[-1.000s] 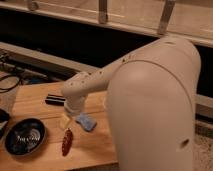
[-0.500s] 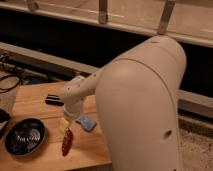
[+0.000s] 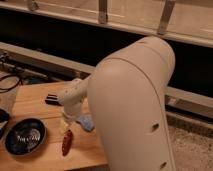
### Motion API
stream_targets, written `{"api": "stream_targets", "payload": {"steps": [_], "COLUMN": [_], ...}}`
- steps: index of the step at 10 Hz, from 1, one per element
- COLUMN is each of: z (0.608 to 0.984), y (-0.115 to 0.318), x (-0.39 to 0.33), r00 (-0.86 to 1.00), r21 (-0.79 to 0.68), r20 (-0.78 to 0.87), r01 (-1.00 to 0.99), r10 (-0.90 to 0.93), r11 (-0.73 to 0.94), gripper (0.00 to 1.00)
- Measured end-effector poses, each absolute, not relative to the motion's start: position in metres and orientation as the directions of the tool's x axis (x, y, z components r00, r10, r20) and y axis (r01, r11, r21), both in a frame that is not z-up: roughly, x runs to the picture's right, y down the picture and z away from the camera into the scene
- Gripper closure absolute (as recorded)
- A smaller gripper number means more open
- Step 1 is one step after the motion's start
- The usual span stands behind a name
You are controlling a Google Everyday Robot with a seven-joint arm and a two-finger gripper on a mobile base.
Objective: Drag the pepper across the table
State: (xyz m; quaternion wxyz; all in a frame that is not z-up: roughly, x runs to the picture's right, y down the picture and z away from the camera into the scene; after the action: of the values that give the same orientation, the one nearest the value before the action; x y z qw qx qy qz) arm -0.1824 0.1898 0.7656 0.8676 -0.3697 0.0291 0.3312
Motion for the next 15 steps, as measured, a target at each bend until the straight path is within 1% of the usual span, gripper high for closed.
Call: {"api": "stream_targets", "payload": {"steps": [10,15], "z": [0.768,0.769], "y": [0.21,0.239], "x": [-0.199,-0.213], "r00": [0.777,0.782], "r21": [-0.628,-0.635], "r20": [-0.296,-0.336], "r01": [-0.597,-0.599], "r10": [0.555,0.524], "r11": [0.5,0.487], "gripper": [0.2,0.2]}}
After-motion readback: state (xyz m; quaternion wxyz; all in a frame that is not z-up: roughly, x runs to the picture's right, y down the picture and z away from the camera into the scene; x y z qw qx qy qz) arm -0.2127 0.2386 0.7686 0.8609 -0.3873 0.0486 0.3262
